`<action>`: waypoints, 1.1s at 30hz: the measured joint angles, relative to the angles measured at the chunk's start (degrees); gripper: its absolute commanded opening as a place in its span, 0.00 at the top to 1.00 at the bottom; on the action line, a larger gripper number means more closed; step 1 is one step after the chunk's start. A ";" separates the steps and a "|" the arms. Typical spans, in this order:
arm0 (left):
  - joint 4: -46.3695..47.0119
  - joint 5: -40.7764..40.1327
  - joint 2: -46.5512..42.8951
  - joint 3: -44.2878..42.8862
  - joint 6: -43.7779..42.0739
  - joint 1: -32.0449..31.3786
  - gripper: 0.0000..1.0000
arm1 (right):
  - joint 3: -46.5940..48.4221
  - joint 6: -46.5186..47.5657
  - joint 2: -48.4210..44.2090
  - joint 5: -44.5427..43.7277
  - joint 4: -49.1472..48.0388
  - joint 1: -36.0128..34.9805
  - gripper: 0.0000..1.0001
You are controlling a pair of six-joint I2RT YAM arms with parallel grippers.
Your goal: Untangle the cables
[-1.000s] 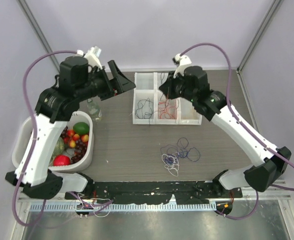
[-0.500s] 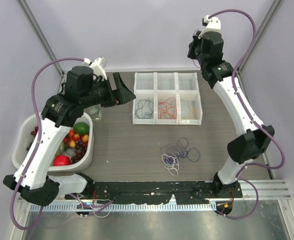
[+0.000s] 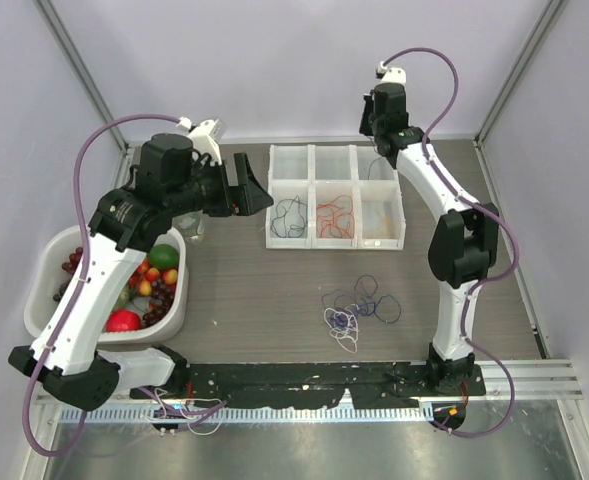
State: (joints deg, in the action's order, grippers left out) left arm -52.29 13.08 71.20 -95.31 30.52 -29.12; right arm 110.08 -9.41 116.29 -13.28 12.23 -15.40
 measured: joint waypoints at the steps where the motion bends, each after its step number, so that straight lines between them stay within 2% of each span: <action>1: -0.17 -0.02 0.02 0.07 -0.22 0.00 0.15 | 0.00 -0.94 0.83 0.37 -0.22 0.07 0.99; 4: -0.59 -0.15 0.04 0.17 -1.11 0.00 0.15 | 0.00 -5.90 3.32 2.08 -1.42 0.61 0.99; 12: -1.25 -0.52 0.11 0.90 -2.49 0.00 0.13 | -5.14 -26.99 5.49 7.48 -6.75 4.44 0.99; 15: -1.31 -0.50 0.24 1.05 -2.54 0.00 0.13 | -6.05 -31.36 6.62 8.41 -7.96 5.90 0.99; 22: -1.33 -0.37 0.33 1.84 -2.40 0.00 0.13 | -5.44 -31.41 10.40 8.85 -2.54 7.23 0.96; 29: -1.36 1.14 1.70 1.92 -0.94 0.00 0.13 | 6.62 -29.00 17.00 8.74 11.69 6.84 0.87; 33: -1.62 2.27 3.08 1.92 -0.02 0.00 0.13 | 11.72 -28.17 18.53 10.19 17.14 6.84 0.87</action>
State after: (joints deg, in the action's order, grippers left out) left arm -53.91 15.35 74.28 -93.38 30.50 -29.12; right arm 121.80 -37.58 134.82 -3.09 29.36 -8.56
